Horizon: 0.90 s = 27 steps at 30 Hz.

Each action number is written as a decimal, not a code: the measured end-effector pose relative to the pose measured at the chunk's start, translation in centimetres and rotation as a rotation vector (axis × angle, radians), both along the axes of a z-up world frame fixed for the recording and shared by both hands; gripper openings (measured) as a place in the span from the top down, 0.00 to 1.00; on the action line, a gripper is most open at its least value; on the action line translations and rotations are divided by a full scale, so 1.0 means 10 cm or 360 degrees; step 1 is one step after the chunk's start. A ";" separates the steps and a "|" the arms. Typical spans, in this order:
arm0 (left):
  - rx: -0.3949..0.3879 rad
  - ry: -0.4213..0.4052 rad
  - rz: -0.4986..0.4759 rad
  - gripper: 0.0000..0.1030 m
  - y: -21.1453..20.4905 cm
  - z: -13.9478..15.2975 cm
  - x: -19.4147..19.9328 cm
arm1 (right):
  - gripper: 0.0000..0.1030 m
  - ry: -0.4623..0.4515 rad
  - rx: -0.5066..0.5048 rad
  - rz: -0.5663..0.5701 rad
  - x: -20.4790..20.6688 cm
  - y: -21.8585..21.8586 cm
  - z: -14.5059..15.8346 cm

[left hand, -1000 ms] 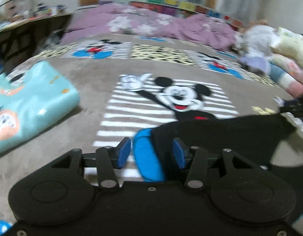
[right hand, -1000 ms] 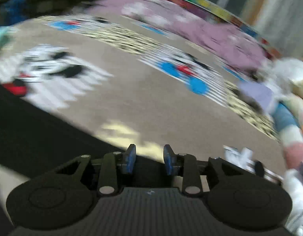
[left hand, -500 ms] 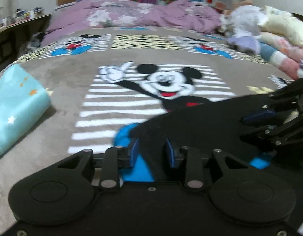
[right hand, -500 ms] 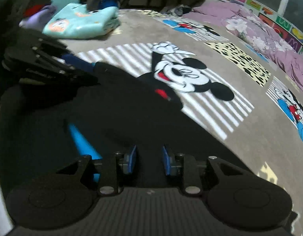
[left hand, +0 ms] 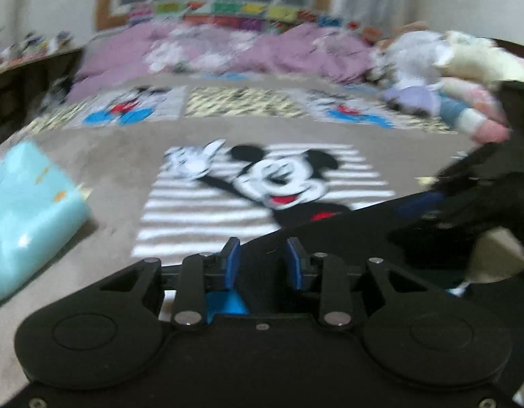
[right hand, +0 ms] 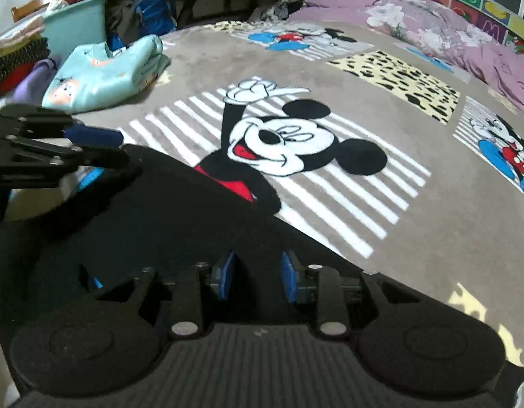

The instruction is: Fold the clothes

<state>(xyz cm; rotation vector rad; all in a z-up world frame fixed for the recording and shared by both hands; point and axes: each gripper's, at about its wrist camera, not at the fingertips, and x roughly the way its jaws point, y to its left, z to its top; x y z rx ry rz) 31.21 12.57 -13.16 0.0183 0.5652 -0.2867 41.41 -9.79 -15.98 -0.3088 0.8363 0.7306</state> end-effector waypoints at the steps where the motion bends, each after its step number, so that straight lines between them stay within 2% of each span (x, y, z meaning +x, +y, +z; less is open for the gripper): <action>1: 0.0045 0.0010 -0.0028 0.72 -0.06 -0.03 0.01 | 0.70 0.0014 0.0002 -0.0030 0.06 0.00 -0.03; 3: 0.0216 0.0060 -0.0036 0.72 -0.21 -0.16 0.07 | 0.70 0.0034 -0.0003 -0.0068 0.16 0.02 -0.08; 5: 0.0324 0.0067 -0.0010 0.72 -0.29 -0.26 0.11 | 0.70 0.0052 0.0000 -0.0090 0.24 0.04 -0.11; 9: 0.0320 0.0074 0.0054 0.71 -0.28 -0.28 0.17 | 0.70 0.0068 -0.0022 -0.0109 0.29 0.09 -0.12; 15: 0.0208 0.0098 0.0071 0.72 -0.17 -0.19 0.13 | 0.70 0.0042 0.0019 -0.0212 0.07 -0.10 0.07; 17: 0.0168 0.0088 0.0088 0.68 -0.12 -0.09 0.05 | 0.67 0.0043 0.0132 -0.0295 -0.12 -0.33 0.20; 20: 0.0118 0.0051 0.0191 0.63 0.04 0.08 -0.11 | 0.67 0.0048 0.0345 -0.0456 -0.46 -0.80 0.38; 23: -0.0065 0.0078 0.0318 0.62 0.28 0.18 -0.31 | 0.64 0.0016 0.0499 -0.0633 -0.91 -1.25 0.45; 27: -0.0357 0.0196 0.0423 0.60 0.52 0.18 -0.55 | 0.57 -0.0026 0.0641 -0.0906 -1.50 -1.84 0.36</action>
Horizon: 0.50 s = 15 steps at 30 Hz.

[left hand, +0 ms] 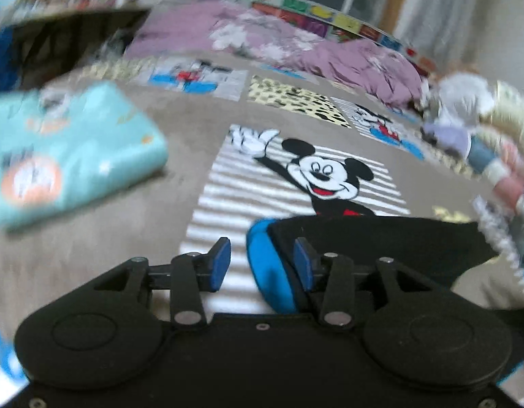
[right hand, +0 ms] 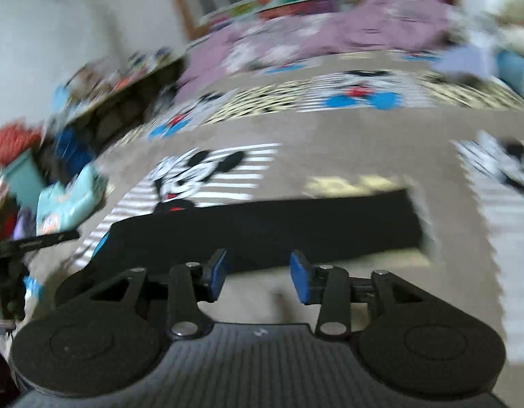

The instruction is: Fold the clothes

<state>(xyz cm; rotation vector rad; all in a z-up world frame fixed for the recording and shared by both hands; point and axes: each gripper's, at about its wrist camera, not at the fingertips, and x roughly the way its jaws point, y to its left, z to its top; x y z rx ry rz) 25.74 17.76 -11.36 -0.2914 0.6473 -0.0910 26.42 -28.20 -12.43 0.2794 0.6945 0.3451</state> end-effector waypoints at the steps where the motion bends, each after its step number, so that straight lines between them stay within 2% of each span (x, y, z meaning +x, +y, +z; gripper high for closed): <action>1: -0.0080 0.0016 0.0018 0.59 0.03 -0.02 -0.07 | 0.55 0.0001 0.0037 -0.0089 -0.15 -0.15 -0.06; 3: -0.0293 0.0063 0.0062 0.52 0.07 -0.09 -0.23 | 0.54 -0.0004 0.0081 -0.0251 -0.42 -0.38 -0.16; 5: -0.0483 0.0113 0.0071 0.51 0.06 -0.21 -0.38 | 0.50 -0.0008 0.0141 -0.0400 -0.66 -0.59 -0.29; 7: -0.0577 0.0186 0.0080 0.50 -0.02 -0.32 -0.50 | 0.47 -0.0013 0.0197 -0.0545 -0.90 -0.79 -0.42; 12: -0.0655 0.0206 0.0164 0.51 -0.15 -0.40 -0.66 | 0.39 -0.0011 0.0402 -0.0748 -1.24 -1.06 -0.75; 15: -0.0671 0.0206 0.0200 0.55 -0.18 -0.42 -0.68 | 0.36 0.0018 0.0537 -0.0774 -1.28 -1.14 -0.91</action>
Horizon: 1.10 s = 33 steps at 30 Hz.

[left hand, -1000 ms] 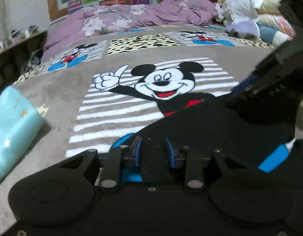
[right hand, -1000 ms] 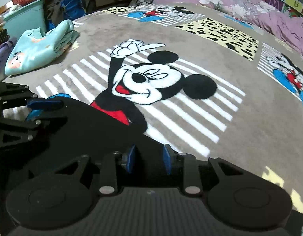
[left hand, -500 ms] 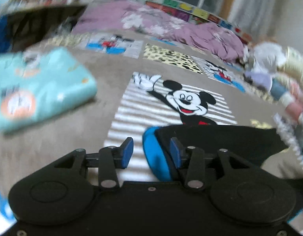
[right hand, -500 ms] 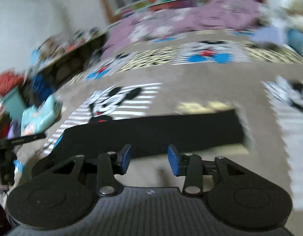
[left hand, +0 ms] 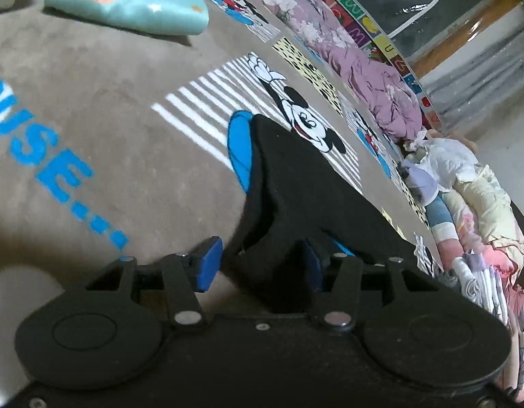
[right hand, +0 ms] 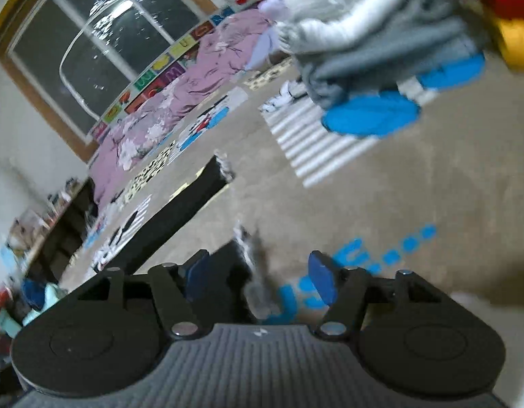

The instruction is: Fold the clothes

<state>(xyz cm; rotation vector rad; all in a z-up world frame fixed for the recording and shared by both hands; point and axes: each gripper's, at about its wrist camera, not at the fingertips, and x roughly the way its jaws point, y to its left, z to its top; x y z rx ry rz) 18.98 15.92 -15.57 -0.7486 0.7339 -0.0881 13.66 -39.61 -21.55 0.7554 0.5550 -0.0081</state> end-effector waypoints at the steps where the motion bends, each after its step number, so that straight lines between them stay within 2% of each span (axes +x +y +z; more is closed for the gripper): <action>1: -0.0001 0.0007 0.0015 0.57 0.00 -0.01 -0.02 | 0.36 -0.0011 0.0025 0.0003 0.02 0.01 -0.02; 8: 0.0007 0.0016 0.0078 0.67 -0.01 -0.07 -0.07 | 0.38 -0.0050 0.0106 0.0036 0.23 0.07 -0.09; 9: 0.0002 0.0012 0.0086 0.71 -0.01 -0.07 -0.07 | 0.40 -0.0049 0.0094 0.0050 0.25 0.10 -0.09; 10: -0.0003 0.0009 0.0094 0.75 0.00 -0.08 -0.07 | 0.56 -0.0039 0.0079 0.0078 0.26 0.14 -0.10; 11: -0.0008 0.0006 0.0103 0.80 0.01 -0.09 -0.06 | 0.80 -0.0028 0.0065 0.0105 0.27 0.19 -0.11; 12: -0.0014 -0.0002 0.0110 0.83 0.01 -0.09 -0.07 | 0.87 -0.0018 0.0051 0.0132 0.28 0.23 -0.12; 14: -0.0016 -0.0047 0.0115 0.84 0.03 -0.01 -0.13 | 0.87 -0.0038 0.0030 0.0130 0.27 0.26 -0.09; 16: 0.0066 -0.0101 0.0097 0.84 0.00 0.08 -0.20 | 0.88 -0.0083 0.0025 0.0075 0.23 0.22 -0.01; 17: 0.0107 -0.0076 0.0087 0.84 -0.02 0.06 -0.20 | 0.88 -0.0094 0.0004 0.0053 0.22 0.21 0.03; 19: 0.0151 0.0010 0.0068 0.84 -0.05 -0.07 -0.16 | 0.88 -0.0028 -0.0073 0.0062 0.27 0.19 0.00; 22: 0.0197 -0.0006 0.0053 0.78 -0.07 -0.07 -0.16 | 0.93 0.0044 -0.0154 0.0056 0.29 0.16 -0.10; 25: 0.0253 -0.0034 0.0053 0.76 -0.06 -0.02 -0.23 | 0.83 0.0009 -0.0131 0.0015 0.19 0.14 -0.08; 26: 0.0306 -0.0051 0.0063 0.74 -0.08 0.02 -0.26 | 0.81 0.0004 -0.0174 0.0015 0.16 0.15 -0.05; 28: 0.0527 -0.0124 0.0099 0.74 -0.21 0.17 -0.33 | 0.79 -0.0026 -0.0256 0.0010 0.10 0.16 0.02; 30: 0.0677 -0.0254 0.0080 0.74 -0.36 0.30 -0.40 | 0.79 -0.0100 -0.0340 0.0021 0.01 0.19 0.11; 33: 0.0702 -0.0400 -0.0050 0.74 -0.55 0.35 -0.41 | 0.79 -0.0220 -0.0524 0.0187 -0.07 0.39 0.25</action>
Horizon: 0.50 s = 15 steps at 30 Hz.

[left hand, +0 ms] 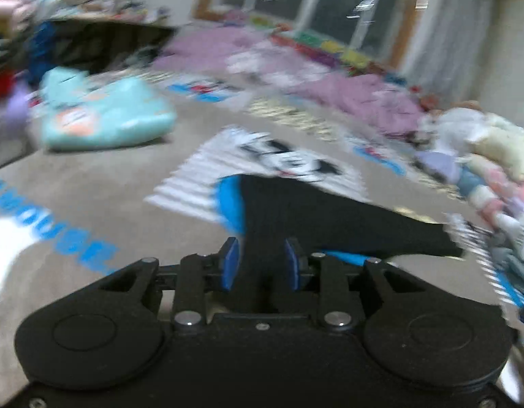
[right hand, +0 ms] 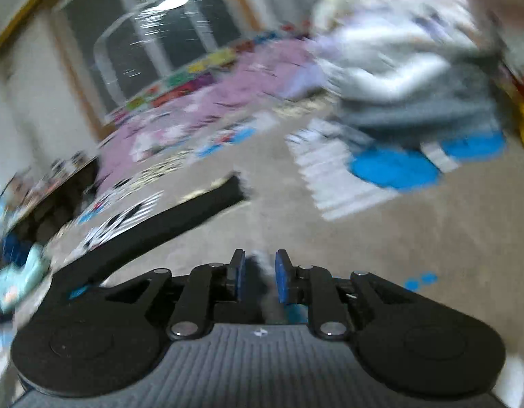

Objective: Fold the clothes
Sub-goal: 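Lay the garment flat lengthwise and open both tools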

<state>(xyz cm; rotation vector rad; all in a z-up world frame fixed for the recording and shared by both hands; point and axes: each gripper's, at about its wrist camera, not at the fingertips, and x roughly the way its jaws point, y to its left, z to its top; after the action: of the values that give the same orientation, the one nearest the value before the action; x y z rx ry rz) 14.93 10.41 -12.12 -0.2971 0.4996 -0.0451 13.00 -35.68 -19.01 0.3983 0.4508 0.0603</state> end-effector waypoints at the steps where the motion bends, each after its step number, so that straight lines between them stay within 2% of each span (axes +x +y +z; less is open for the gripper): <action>1: 0.0045 0.0002 -0.0035 0.74 -0.08 -0.03 0.02 | 0.79 -0.0005 -0.0067 0.0065 0.01 0.08 0.01; 3: 0.0130 0.0075 -0.0099 0.74 -0.21 -0.18 0.11 | 0.79 0.0014 -0.0180 0.0170 0.03 0.25 -0.01; 5: 0.0171 0.0274 -0.0144 0.71 -0.27 -0.42 0.24 | 0.79 0.0107 -0.0272 0.0242 0.09 0.38 -0.11; 6: 0.0175 0.0257 -0.0136 0.70 -0.27 -0.41 0.23 | 0.79 0.0165 -0.0321 0.0263 0.12 0.43 -0.17; 8: 0.0166 0.0227 -0.0133 0.69 -0.25 -0.33 0.20 | 0.79 0.0152 -0.0371 0.0270 0.10 0.48 -0.20; 9: 0.0163 0.0208 -0.0137 0.61 -0.23 -0.26 0.18 | 0.79 0.0143 -0.0387 0.0271 0.08 0.50 -0.19; 12: 0.0236 0.0109 -0.0169 0.54 -0.22 -0.10 0.02 | 0.76 0.0080 -0.0389 0.0257 -0.03 0.47 -0.06; 15: 0.0530 0.0036 -0.0235 0.51 -0.33 -0.01 -0.10 | 0.68 0.0000 -0.0480 0.0283 -0.18 0.45 0.05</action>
<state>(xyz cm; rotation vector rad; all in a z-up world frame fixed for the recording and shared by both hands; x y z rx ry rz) 13.92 7.14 -12.18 0.0654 0.5418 -0.1011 11.16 -31.21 -18.54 0.0614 0.4862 0.1622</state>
